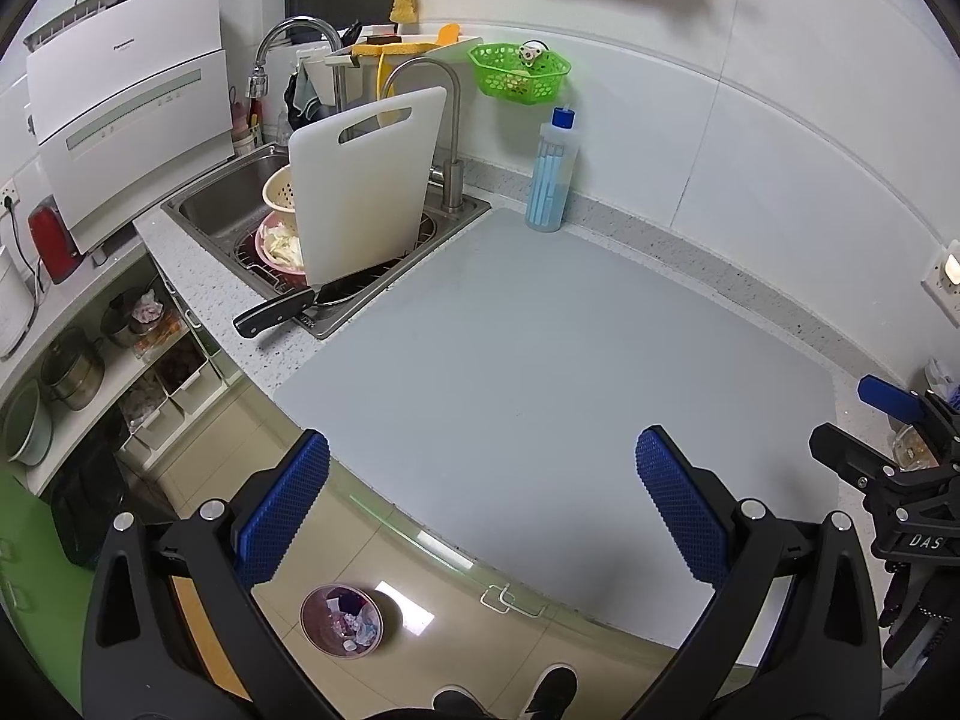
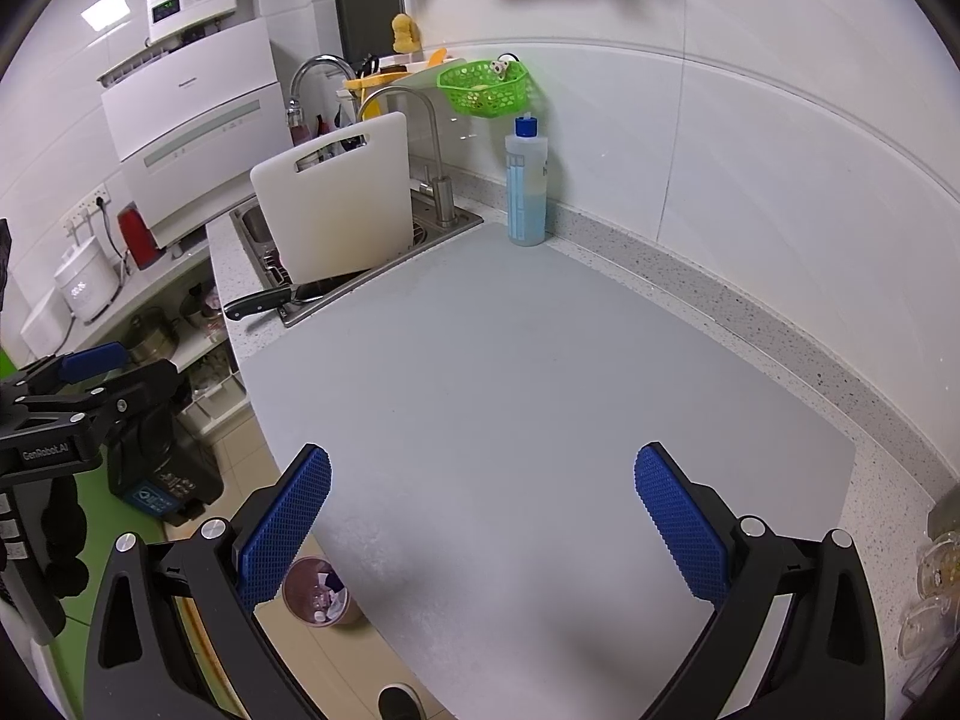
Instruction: Collect trash
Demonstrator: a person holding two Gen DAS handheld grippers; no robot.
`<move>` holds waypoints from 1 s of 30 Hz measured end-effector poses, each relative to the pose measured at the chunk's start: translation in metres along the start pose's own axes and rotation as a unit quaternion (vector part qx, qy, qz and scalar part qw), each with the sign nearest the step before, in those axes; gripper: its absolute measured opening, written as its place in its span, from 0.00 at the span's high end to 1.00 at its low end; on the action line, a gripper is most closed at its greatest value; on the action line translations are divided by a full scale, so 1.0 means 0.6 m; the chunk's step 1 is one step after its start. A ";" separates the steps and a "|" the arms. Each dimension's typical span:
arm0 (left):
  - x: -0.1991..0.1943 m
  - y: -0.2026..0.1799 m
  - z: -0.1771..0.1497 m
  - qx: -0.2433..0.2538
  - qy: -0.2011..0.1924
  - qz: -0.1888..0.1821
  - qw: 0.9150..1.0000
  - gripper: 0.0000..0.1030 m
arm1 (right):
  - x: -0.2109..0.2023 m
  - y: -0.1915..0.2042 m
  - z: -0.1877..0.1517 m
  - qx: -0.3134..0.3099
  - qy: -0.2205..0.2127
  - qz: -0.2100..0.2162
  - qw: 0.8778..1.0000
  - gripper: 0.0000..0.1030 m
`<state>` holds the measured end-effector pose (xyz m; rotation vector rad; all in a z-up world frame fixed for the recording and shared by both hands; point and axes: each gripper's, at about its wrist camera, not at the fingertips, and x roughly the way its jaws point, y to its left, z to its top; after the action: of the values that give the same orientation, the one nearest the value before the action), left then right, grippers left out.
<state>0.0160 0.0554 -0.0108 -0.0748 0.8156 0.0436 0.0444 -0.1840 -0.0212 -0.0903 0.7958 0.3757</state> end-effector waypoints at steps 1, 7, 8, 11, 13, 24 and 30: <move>0.000 0.000 0.000 0.000 0.000 -0.001 1.000 0.03 | 0.000 0.000 0.000 0.000 0.000 0.000 1.000 0.06; 0.001 -0.002 0.001 0.000 0.000 -0.002 1.000 0.03 | 0.001 -0.001 0.001 0.000 0.000 0.000 1.000 0.06; 0.000 -0.003 0.002 0.001 -0.001 -0.002 1.000 0.03 | 0.000 -0.001 0.001 0.000 0.000 0.000 1.000 0.06; -0.001 -0.005 0.003 0.002 -0.002 -0.003 1.000 0.03 | 0.000 -0.001 0.001 0.000 0.000 0.000 1.000 0.06; -0.001 -0.005 0.003 0.002 -0.001 -0.003 1.000 0.03 | 0.001 -0.002 0.001 0.000 0.000 0.000 1.000 0.06; 0.000 -0.008 0.005 0.003 -0.002 -0.005 1.000 0.03 | 0.001 -0.002 0.001 0.000 0.000 0.000 1.000 0.06; 0.000 -0.009 0.004 0.002 -0.002 -0.006 1.000 0.03 | 0.001 -0.002 0.001 0.000 0.000 0.001 1.000 0.06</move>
<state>0.0182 0.0503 -0.0086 -0.0767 0.8110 0.0311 0.0460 -0.1848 -0.0213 -0.0895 0.7963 0.3765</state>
